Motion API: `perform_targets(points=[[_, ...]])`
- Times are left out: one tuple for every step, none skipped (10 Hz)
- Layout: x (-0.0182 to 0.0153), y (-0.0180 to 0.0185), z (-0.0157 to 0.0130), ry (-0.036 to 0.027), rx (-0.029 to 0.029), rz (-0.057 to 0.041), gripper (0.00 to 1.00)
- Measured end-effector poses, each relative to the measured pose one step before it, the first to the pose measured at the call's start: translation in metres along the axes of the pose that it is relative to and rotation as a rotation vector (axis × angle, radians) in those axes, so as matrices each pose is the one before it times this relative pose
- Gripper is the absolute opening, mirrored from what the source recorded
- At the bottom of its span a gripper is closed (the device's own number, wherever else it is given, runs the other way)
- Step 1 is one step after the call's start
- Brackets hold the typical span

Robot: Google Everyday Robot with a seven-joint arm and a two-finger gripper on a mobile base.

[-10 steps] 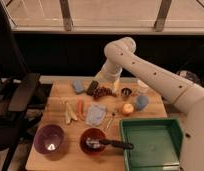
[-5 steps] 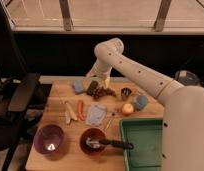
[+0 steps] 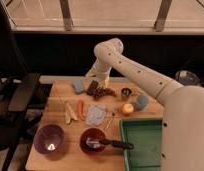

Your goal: Place eraser in plastic cup

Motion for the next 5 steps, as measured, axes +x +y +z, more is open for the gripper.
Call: perform_targets(points=[[0.00155, 0.00081, 0.00583, 0.00434, -0.00987, -0.01577, 0.74], [0.00539, -0.00558, 0.00679, 0.01428, -0.00143, -0.02685, 0.74], [0.00730, -0.00816, 0.00715, 0.01023, -0.00038, -0.02889, 0.74], [0.00711, -0.00946, 0.00947, 0.00267, 0.00546, -0.02508, 0.74], [0.00330, -0.00264, 0.00529, -0.00462, 0.00667, -0.00568, 0.74]])
